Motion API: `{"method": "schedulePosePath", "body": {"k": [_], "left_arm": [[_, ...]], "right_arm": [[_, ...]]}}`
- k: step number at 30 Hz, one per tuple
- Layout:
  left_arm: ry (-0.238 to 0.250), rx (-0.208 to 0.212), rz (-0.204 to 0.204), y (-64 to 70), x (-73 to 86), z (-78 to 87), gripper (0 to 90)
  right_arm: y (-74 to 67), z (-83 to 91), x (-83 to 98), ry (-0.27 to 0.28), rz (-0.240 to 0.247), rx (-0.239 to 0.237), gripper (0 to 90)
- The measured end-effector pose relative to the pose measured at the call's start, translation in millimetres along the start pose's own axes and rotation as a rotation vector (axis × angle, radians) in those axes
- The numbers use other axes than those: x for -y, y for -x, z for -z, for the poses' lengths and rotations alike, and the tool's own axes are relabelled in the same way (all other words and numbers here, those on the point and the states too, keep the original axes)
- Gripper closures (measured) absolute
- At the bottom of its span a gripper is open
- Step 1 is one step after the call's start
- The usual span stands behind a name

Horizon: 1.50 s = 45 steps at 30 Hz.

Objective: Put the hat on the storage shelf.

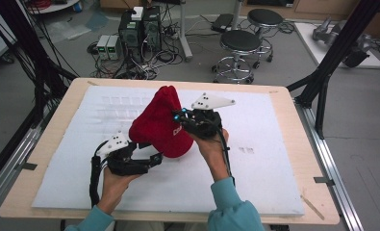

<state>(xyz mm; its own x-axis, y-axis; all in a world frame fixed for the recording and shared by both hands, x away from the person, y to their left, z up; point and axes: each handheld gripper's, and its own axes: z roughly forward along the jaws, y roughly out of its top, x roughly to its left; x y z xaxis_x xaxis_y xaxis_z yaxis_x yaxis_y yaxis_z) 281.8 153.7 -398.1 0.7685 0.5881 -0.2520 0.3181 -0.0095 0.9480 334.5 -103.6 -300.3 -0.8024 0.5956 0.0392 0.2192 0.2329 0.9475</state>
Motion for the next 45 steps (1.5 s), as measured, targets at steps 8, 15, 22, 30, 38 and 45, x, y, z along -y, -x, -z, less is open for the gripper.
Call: {"method": "schedulePosePath", "body": {"k": [8, 15, 22, 30, 38, 45], "left_arm": [[0.017, -0.009, -0.014, 2.3, 3.0, -3.9, 47.4], [0.031, -0.005, -0.033, 1.8, 2.8, -4.0, 66.8], [0.046, 0.009, -0.035, 1.3, 1.7, -1.2, 84.4], [0.044, 0.012, -0.025, -0.2, 1.0, 1.1, 85.4], [0.032, 0.004, -0.032, -2.1, 0.2, 3.9, 85.6], [0.052, -0.032, -0.054, -7.2, -8.1, 15.8, 85.5]], "right_arm": [[0.2, 0.5, 0.0, 0.017, -0.031, -0.003, 87.4], [-2.1, -0.1, -0.3, 0.021, -0.032, -0.016, 87.4], [-3.4, -1.0, -0.4, 0.029, -0.028, -0.023, 87.4], [-4.6, -2.4, -0.7, 0.037, 0.003, -0.039, 85.6], [-4.5, -2.2, -2.0, 0.049, 0.0, -0.043, 48.9], [-6.8, 0.9, -1.4, 0.047, 0.02, 0.02, 10.3]]}}
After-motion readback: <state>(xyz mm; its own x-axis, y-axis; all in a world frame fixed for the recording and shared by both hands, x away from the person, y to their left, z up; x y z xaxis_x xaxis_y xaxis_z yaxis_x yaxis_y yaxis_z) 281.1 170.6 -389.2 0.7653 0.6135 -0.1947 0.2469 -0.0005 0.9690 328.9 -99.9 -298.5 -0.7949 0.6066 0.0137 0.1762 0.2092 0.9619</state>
